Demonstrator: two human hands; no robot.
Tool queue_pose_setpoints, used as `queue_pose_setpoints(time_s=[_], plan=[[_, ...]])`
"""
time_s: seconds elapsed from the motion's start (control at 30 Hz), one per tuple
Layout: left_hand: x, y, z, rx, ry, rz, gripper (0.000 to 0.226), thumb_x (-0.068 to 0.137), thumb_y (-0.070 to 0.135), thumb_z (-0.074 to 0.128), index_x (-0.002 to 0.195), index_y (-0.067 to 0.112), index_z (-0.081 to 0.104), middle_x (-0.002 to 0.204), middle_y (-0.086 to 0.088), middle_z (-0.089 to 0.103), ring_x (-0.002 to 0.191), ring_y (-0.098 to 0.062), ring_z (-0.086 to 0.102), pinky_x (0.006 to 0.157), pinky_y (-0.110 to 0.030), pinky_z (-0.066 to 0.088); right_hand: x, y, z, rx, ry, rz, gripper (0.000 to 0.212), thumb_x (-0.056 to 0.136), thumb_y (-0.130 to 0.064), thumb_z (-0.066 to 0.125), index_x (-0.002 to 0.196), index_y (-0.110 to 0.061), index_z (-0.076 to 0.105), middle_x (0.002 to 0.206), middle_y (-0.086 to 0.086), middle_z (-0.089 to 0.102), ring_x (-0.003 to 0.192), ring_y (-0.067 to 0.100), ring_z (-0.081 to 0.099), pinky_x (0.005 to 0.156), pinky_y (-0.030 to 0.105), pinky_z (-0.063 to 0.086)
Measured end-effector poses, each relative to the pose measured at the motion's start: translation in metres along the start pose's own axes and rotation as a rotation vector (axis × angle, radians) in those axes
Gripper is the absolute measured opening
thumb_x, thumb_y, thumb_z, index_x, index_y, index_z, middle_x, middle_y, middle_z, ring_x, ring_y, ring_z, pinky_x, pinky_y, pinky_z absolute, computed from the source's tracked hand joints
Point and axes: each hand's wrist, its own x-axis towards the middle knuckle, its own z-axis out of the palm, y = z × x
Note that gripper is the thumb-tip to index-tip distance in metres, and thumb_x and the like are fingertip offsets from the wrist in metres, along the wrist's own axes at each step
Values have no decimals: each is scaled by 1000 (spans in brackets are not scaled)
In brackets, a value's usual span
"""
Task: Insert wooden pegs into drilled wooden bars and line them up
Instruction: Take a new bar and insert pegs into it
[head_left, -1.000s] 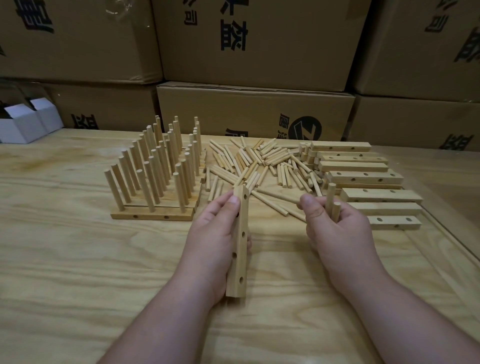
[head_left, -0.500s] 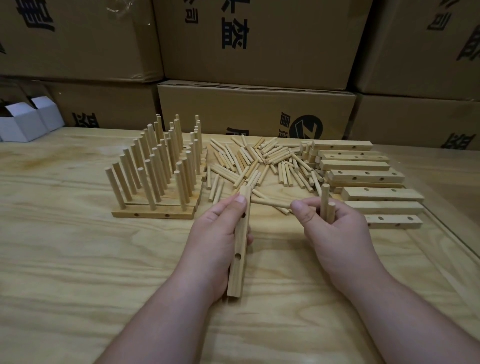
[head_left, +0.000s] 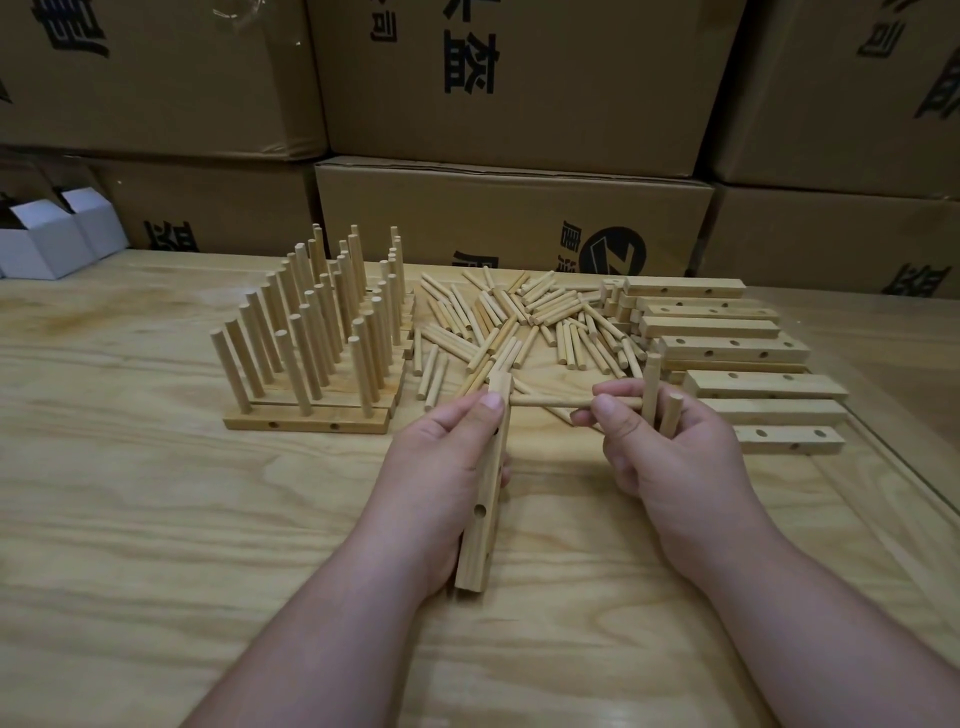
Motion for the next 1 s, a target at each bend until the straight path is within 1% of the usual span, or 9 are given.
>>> queue_pose_setpoints(time_s=[0.07, 0.17, 0.33, 0.53, 0.7, 0.77, 0.83, 0.9, 1.0], plan=[[-1, 0, 0, 17, 3, 3, 29, 94, 29, 69, 118, 14, 73, 99, 2, 73, 61, -7, 62, 57, -23, 54, 0, 0, -1, 12, 2, 14, 7, 90, -20, 71, 96, -21, 73, 88, 11, 76, 57, 12, 45, 50, 17, 40], [-1, 1, 0, 36, -5, 8, 31, 94, 30, 69, 120, 13, 72, 99, 0, 76, 61, -8, 61, 57, -22, 54, 1, 0, 0, 6, 11, 24, 6, 91, -19, 70, 95, -21, 73, 88, 11, 76, 58, 13, 44, 49, 17, 40], [-2, 2, 0, 32, -13, -2, 32, 95, 32, 68, 122, 15, 71, 76, 2, 72, 56, -9, 60, 55, -22, 55, 2, 1, 1, -1, 34, 12, 5, 92, -22, 70, 95, -18, 73, 84, 10, 76, 55, 14, 41, 46, 18, 37], [-2, 3, -1, 7, -16, -18, 32, 96, 32, 66, 123, 14, 69, 68, -2, 64, 56, -11, 58, 58, -24, 53, 2, 2, 0, -57, 36, -10, 12, 89, -30, 72, 94, -19, 73, 79, 5, 73, 55, 9, 48, 50, 19, 39], [-2, 3, -4, -24, -31, -32, 31, 95, 30, 69, 119, 13, 70, 67, -3, 62, 57, -12, 58, 60, -26, 53, 2, 2, -1, -94, 51, -20, 14, 85, -33, 76, 90, -20, 75, 68, -1, 66, 58, 6, 55, 60, 26, 39], [-1, 3, -5, -37, -44, -45, 31, 94, 29, 70, 119, 11, 71, 69, -3, 63, 57, -12, 58, 58, -25, 54, 2, 2, 0, -109, 60, -22, 18, 81, -39, 77, 87, -22, 76, 66, -1, 64, 59, 6, 56, 62, 30, 39], [-1, 3, -5, -40, -53, -54, 35, 91, 29, 72, 120, 9, 71, 73, -3, 67, 59, -12, 59, 59, -24, 54, 1, 2, -1, -132, 76, -25, 30, 73, -51, 74, 85, -24, 76, 63, -3, 61, 58, 6, 54, 62, 31, 40], [-2, 3, -6, -28, -57, -53, 45, 82, 32, 77, 119, 9, 72, 79, -2, 71, 61, -11, 61, 60, -24, 56, 1, 1, -2, -161, 79, -36, 37, 71, -58, 72, 83, -23, 76, 60, -5, 57, 56, 9, 51, 61, 33, 39], [-3, 3, -6, -2, -56, -43, 59, 66, 39, 80, 116, 9, 74, 109, -5, 70, 63, -8, 65, 60, -22, 55, 1, 1, -3, -210, 83, -53, 41, 76, -59, 69, 76, -18, 74, 59, -1, 54, 57, 13, 48, 59, 34, 39]])
